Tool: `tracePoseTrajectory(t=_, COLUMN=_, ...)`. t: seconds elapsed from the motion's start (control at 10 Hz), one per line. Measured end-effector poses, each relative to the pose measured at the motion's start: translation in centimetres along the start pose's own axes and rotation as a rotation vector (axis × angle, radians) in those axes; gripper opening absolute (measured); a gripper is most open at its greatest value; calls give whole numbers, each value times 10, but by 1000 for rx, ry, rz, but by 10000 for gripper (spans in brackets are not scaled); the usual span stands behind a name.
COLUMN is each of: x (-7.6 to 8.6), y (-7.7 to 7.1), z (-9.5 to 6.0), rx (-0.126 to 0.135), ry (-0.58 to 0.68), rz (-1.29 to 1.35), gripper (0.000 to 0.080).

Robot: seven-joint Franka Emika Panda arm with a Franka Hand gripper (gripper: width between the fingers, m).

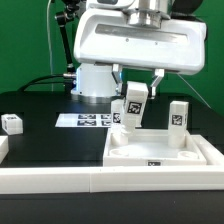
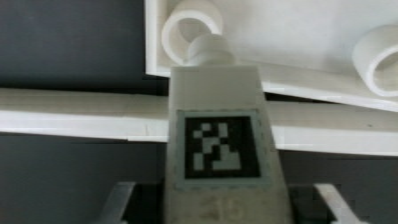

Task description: Assemble square table

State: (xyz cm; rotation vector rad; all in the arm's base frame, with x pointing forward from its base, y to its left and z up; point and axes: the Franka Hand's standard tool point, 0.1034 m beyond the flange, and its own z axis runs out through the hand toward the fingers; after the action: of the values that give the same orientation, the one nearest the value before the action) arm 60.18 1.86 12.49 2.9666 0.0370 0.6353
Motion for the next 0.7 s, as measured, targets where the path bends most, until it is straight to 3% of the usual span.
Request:
tracePoseTrajectory(t=0.1, x=-4, y=-8, z=0, rx=9, ry=2, rz=17, gripper=290)
tracePoseTrajectory(t=0.4, x=6, y=-24, z=-3, rx=37, ry=17, rz=44, gripper=290)
tracePoseTrajectory(t=0.6, x=15, y=-18, z=-5, rx=56, ry=27, rz=62, gripper=290)
tracePoseTrajectory(t=0.7, x=11, y=-15, z=-3, rx=56, ry=9, rz=70, gripper=290)
